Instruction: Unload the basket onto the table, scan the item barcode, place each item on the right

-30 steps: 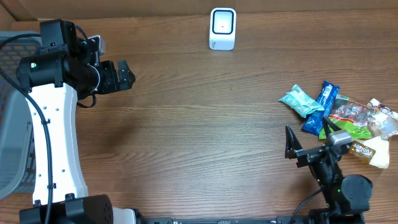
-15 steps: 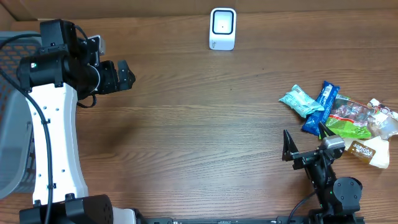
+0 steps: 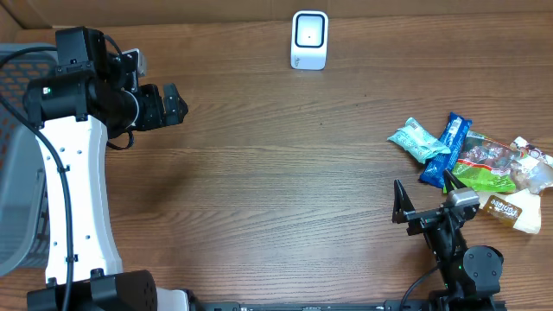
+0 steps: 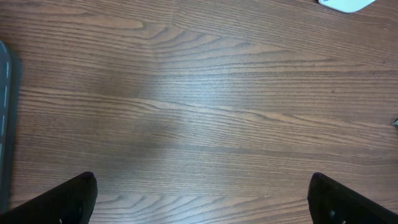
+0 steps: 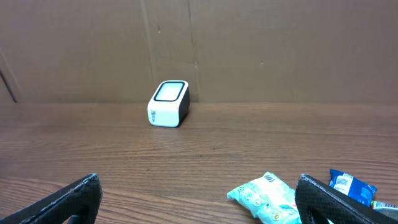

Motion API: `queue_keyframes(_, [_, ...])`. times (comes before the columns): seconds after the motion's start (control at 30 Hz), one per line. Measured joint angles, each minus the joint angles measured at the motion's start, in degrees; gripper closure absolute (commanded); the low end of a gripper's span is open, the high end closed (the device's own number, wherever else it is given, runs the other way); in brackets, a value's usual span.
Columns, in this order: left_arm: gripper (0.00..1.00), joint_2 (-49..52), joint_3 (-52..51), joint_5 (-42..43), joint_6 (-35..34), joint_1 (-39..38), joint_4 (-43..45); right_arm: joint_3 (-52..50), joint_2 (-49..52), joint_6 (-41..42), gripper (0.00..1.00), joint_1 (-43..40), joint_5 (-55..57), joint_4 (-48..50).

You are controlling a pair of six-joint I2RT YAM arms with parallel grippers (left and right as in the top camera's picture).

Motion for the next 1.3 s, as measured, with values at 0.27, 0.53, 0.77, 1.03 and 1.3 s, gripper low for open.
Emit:
queue_keyframes(0.27, [0.01, 0.0, 0.0, 0.0, 0.0, 0.0, 0.0, 0.0, 0.0, 0.0, 0.00, 0.0, 0.0, 0.0])
queue_keyframes(0.53, [0.00, 0.0, 0.0, 0.0, 0.0, 0.0, 0.0, 0.0, 0.0, 0.0, 0.00, 0.0, 0.0, 0.0])
queue_keyframes(0.77, [0.00, -6.6, -3.3, -0.9, 0.0, -1.9, 6.5, 0.0, 0.0, 0.0, 0.00, 0.0, 0.0, 0.0])
queue_keyframes(1.03, [0.01, -37.2, -32.6, -0.9, -0.2, -4.6, 41.0, 0.0, 0.0, 0.0, 0.00, 0.0, 0.1, 0.0])
queue_keyframes(1.3, [0.00, -61.5, -65.3, -2.2, -0.2, -4.6, 59.9, 0.0, 0.0, 0.0, 0.00, 0.0, 0.4, 0.0])
